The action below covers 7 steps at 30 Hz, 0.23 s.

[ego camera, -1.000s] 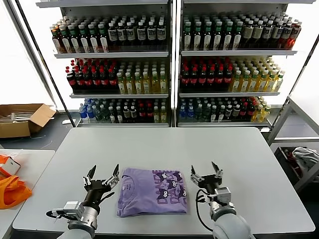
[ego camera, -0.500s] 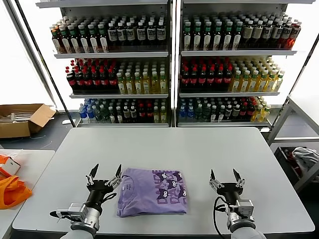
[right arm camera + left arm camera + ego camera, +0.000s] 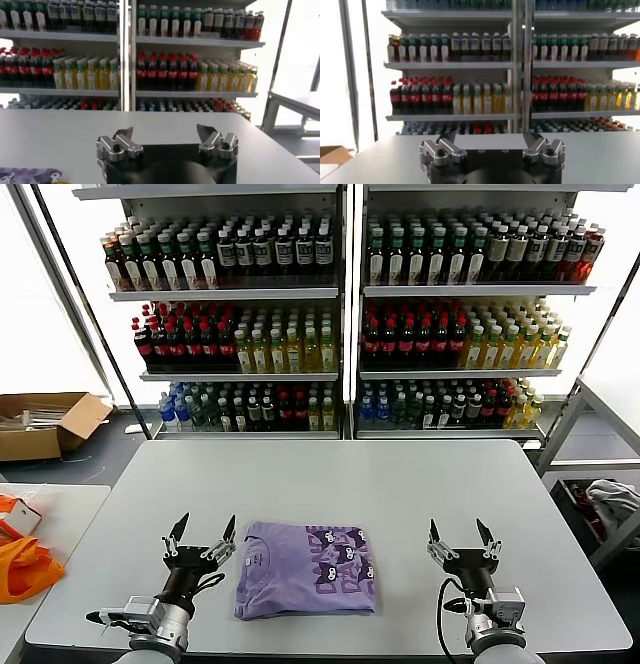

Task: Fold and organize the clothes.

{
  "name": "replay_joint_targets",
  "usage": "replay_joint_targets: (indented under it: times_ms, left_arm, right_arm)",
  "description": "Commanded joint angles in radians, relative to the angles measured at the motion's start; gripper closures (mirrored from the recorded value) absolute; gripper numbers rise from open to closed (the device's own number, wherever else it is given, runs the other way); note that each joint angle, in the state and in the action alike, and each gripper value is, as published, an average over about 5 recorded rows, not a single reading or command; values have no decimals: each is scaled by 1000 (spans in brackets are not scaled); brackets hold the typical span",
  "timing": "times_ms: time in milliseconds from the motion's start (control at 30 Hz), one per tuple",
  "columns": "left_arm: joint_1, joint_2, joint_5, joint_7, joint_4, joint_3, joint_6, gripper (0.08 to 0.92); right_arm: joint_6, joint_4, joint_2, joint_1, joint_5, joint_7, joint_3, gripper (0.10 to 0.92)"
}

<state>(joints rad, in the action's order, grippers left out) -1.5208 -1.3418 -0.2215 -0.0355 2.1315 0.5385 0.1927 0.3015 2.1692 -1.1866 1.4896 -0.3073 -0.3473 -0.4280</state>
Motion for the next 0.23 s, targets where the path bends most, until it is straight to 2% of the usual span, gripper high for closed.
replay_joint_targets:
  times_ms: [33,233]
  left_arm:
    - [-20,5,16,17,30,15,5,177]
    - [-37,22,16,23,31,34,4,177]
  right_arm:
    - [-2,33,9,14,-15,-3,-19,203]
    - [-1,38,22,14,-21,-3,-25,203]
